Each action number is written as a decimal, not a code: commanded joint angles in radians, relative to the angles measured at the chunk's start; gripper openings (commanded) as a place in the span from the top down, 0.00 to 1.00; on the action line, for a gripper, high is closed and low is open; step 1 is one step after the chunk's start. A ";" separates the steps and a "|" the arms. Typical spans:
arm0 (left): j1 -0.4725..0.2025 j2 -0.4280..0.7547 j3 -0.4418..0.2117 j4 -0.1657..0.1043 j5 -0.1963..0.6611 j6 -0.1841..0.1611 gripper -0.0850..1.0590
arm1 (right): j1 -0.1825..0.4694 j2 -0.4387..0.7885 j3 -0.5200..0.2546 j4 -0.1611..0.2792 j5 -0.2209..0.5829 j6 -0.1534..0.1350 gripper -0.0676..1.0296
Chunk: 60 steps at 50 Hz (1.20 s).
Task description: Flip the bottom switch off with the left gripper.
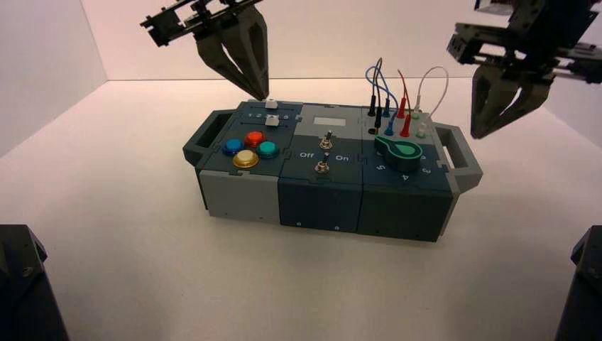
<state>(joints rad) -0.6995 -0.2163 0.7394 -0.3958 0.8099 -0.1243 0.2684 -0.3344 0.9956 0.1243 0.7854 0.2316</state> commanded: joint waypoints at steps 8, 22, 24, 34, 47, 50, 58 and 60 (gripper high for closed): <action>-0.012 -0.009 -0.031 -0.015 -0.006 -0.006 0.95 | 0.014 0.040 -0.003 0.006 -0.052 0.005 0.96; -0.057 0.020 -0.037 -0.049 -0.025 -0.008 0.95 | 0.018 0.086 -0.006 0.009 -0.080 -0.002 0.96; -0.064 0.026 -0.038 -0.052 -0.026 -0.008 0.95 | 0.018 0.095 -0.006 0.009 -0.086 -0.002 0.96; -0.097 0.064 -0.044 -0.057 -0.043 -0.020 0.95 | 0.026 0.127 -0.006 0.008 -0.110 -0.005 0.96; -0.123 0.141 -0.095 -0.058 -0.064 -0.026 0.95 | 0.067 0.235 -0.028 0.008 -0.150 -0.006 0.96; -0.123 0.146 -0.104 -0.058 -0.064 -0.028 0.95 | 0.077 0.258 -0.028 0.008 -0.169 -0.009 0.96; -0.124 0.163 -0.114 -0.060 -0.066 -0.032 0.95 | 0.077 0.288 -0.031 0.005 -0.207 -0.012 0.96; -0.135 0.173 -0.117 -0.063 -0.075 -0.041 0.95 | 0.077 0.290 -0.031 0.003 -0.216 -0.014 0.96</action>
<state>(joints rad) -0.8207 -0.0460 0.6519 -0.4510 0.7486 -0.1488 0.3298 -0.0660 0.9756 0.1319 0.6059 0.2286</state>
